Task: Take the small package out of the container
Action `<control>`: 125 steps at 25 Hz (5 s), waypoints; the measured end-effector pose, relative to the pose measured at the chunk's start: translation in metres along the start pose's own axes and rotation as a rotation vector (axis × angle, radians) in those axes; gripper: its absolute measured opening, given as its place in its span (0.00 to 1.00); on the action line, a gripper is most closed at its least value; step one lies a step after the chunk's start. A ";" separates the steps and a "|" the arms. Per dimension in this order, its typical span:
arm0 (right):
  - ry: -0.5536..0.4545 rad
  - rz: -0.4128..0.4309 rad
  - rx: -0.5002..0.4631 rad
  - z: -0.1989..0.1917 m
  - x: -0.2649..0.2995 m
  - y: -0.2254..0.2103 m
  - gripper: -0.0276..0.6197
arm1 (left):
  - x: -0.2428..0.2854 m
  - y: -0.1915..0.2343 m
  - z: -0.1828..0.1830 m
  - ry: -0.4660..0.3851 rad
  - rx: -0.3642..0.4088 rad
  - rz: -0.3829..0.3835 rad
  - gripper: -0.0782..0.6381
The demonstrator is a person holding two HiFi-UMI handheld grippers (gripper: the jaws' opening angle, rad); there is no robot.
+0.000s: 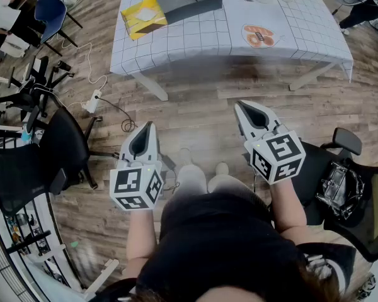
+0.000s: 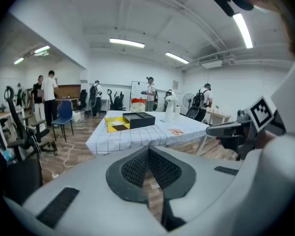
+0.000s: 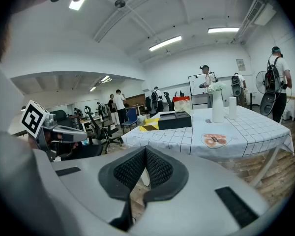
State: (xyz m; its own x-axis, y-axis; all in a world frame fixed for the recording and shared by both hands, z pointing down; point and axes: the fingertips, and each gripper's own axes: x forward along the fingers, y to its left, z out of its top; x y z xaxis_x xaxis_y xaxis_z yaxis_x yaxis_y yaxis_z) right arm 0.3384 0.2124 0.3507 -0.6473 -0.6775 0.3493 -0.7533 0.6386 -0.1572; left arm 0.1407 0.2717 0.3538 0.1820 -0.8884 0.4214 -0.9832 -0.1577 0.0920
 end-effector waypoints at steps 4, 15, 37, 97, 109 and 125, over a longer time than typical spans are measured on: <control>-0.023 0.014 0.038 0.012 0.025 0.019 0.07 | -0.002 0.035 0.005 0.013 0.062 0.018 0.15; 0.012 0.083 0.014 0.041 0.122 0.078 0.07 | 0.003 0.143 0.020 -0.030 0.015 0.052 0.15; 0.078 0.168 -0.067 0.075 0.253 0.146 0.12 | 0.037 0.256 0.034 -0.037 -0.084 -0.019 0.15; 0.781 0.060 -0.396 0.061 0.659 0.000 0.32 | 0.426 0.450 0.150 0.233 -0.021 -0.329 0.15; 0.852 0.075 -0.289 0.057 0.662 -0.003 0.26 | 0.442 0.454 0.142 0.261 -0.022 -0.413 0.15; 0.805 0.058 -0.383 0.069 0.653 0.011 0.07 | 0.427 0.447 0.148 0.235 -0.007 -0.414 0.15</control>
State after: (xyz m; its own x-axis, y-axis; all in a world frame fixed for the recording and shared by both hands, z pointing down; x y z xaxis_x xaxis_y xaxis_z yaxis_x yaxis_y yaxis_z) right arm -0.1006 -0.2487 0.5133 -0.2970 -0.2711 0.9156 -0.5379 0.8397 0.0742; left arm -0.2236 -0.2419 0.4418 0.5577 -0.6300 0.5404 -0.8274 -0.4744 0.3008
